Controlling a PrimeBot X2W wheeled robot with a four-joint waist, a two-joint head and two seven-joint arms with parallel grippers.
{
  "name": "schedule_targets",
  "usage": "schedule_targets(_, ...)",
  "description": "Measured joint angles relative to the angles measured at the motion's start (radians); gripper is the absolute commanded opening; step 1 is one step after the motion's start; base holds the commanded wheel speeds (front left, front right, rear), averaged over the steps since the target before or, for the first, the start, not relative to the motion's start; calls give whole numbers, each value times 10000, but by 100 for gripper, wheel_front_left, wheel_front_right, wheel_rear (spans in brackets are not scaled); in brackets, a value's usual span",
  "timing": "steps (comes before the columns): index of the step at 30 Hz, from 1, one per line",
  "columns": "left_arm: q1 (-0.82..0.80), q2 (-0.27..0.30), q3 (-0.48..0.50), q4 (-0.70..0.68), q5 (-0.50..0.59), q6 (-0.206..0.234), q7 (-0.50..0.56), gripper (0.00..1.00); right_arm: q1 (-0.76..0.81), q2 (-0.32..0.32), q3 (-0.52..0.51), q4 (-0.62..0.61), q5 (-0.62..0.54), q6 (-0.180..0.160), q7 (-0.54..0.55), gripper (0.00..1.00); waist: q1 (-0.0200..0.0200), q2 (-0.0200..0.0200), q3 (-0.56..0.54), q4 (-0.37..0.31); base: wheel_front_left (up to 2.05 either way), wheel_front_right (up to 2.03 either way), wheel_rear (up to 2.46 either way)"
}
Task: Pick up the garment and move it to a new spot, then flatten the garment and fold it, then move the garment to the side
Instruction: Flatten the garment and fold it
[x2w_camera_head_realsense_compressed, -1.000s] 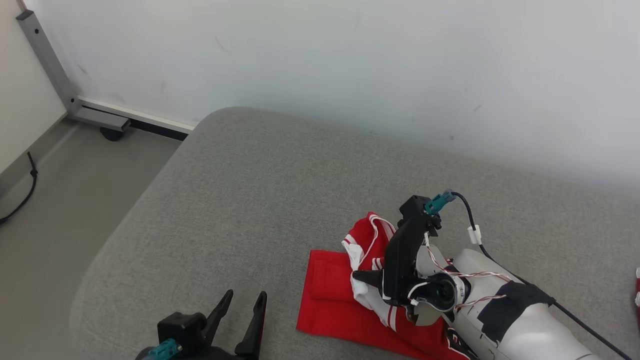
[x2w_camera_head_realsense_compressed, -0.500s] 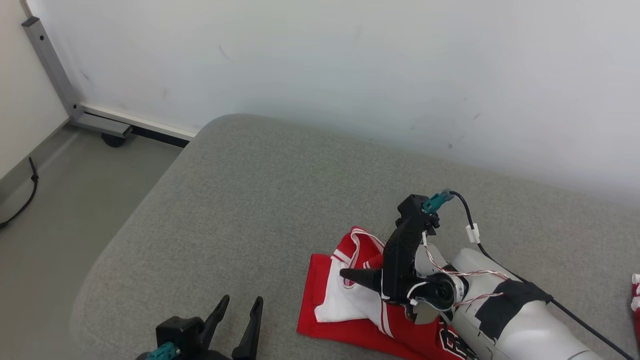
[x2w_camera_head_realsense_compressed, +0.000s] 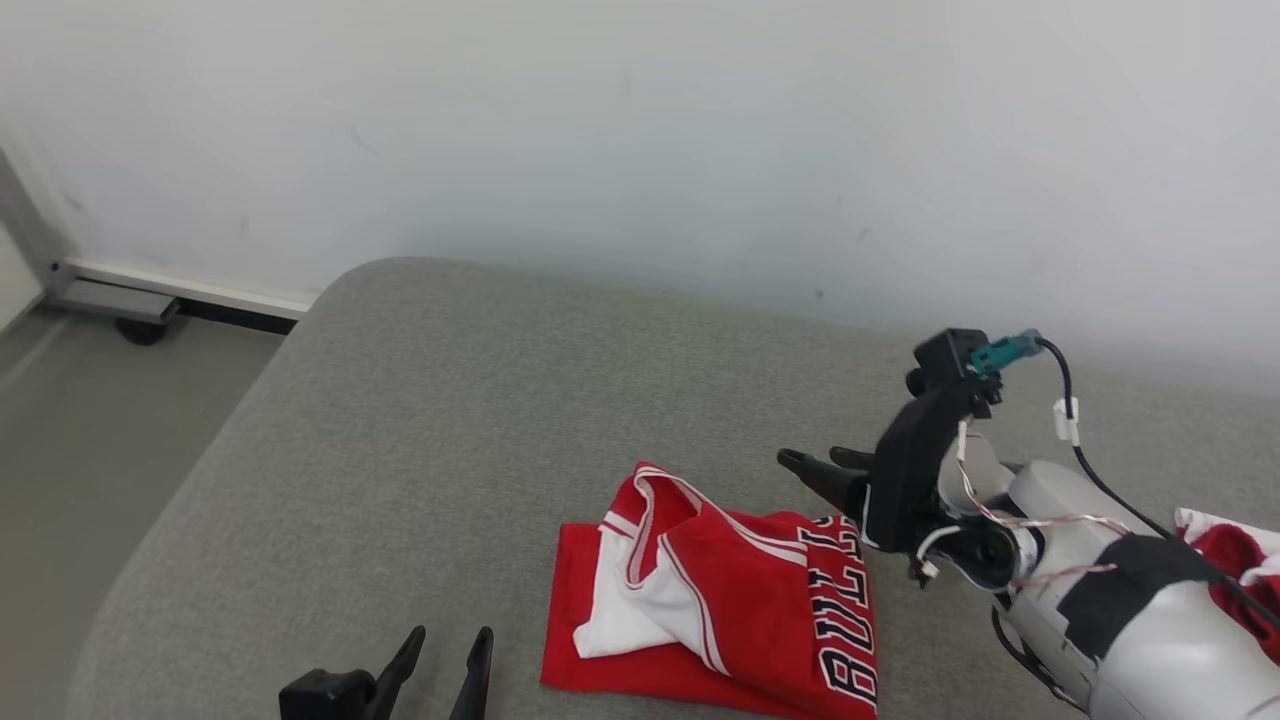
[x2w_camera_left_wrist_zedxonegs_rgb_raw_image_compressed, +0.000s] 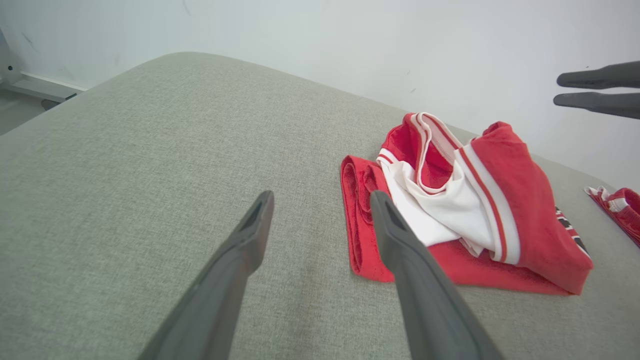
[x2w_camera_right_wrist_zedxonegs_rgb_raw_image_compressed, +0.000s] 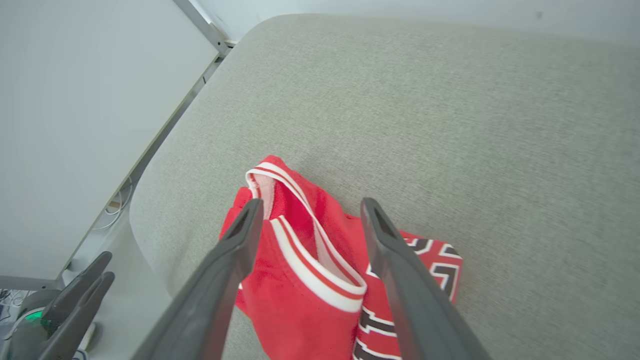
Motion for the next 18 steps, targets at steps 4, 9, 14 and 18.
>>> schedule_targets(4,21,19,82,-113,-4,86,-2,100,444,-487,138,-403,-387,0,-385,100,0,0,36,-344,0,0,0)
schedule_targets(9,18,-10,75,-209,-4,88,-2,100,1188,-920,173,-819,-581,-4,-769,100,0,0,127,-679,0,0,0)
schedule_targets(14,-9,-36,56,-272,-2,88,-2,100,1725,-1223,148,-1007,-581,-184,-899,100,0,1,250,-755,0,0,0)
schedule_targets(18,-48,-81,21,-326,4,84,-4,100,2011,-1225,88,-1181,-527,-286,-913,100,1,0,298,-683,0,0,0)
